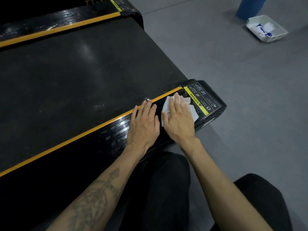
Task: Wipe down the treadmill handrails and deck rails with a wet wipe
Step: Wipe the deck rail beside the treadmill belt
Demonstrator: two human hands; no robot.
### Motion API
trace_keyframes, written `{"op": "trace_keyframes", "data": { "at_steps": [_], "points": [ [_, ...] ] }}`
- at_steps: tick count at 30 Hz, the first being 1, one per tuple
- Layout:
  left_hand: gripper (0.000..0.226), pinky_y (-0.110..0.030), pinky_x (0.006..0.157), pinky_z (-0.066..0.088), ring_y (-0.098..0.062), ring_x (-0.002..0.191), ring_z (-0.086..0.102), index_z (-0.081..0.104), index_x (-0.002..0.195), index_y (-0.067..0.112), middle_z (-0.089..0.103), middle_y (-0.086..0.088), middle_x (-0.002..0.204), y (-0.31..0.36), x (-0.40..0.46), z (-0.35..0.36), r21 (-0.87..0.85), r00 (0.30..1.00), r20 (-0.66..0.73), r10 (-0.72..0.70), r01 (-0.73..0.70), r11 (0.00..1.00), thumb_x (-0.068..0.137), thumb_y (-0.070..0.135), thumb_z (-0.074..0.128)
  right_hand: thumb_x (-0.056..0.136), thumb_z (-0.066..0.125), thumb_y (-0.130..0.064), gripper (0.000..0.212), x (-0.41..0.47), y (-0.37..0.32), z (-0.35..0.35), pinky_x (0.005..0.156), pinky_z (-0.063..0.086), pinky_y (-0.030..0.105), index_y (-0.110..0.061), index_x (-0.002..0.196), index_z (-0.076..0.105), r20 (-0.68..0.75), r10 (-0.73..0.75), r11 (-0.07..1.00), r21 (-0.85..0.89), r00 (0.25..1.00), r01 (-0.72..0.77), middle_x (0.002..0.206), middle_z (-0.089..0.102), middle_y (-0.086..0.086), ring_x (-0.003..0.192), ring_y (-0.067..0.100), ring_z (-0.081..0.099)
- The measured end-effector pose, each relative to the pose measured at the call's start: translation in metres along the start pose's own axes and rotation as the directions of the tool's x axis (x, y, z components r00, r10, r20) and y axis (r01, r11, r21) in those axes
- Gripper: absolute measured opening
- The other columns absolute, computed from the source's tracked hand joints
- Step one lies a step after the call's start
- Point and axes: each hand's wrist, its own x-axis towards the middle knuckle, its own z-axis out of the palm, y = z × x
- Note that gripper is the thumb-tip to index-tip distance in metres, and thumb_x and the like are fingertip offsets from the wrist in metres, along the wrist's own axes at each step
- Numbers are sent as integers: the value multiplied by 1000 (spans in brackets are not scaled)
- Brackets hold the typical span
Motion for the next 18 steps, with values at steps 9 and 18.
{"op": "trace_keyframes", "data": {
  "at_steps": [9, 18],
  "points": [
    [52, -49, 127, 21, -22, 155, 26, 47, 150, 10, 38, -10, 163, 1, 0, -1, -34, 1000, -14, 18, -19, 999, 104, 32, 41, 110, 17, -40, 64, -19, 6, 8, 129, 8, 44, -6, 163, 8, -50, 89, 995, -43, 995, -92, 172, 1, 14, 159, 26, 2],
    [49, -50, 126, 22, -23, 155, 26, 50, 148, 10, 39, -10, 162, 2, 0, -2, -25, 997, -30, 66, -66, 997, 103, 31, 46, 110, 16, -42, 65, -13, 16, 2, 129, 8, 42, -7, 164, 8, -52, 114, 991, -67, 992, -117, 172, -1, 14, 159, 26, 1]
  ]
}}
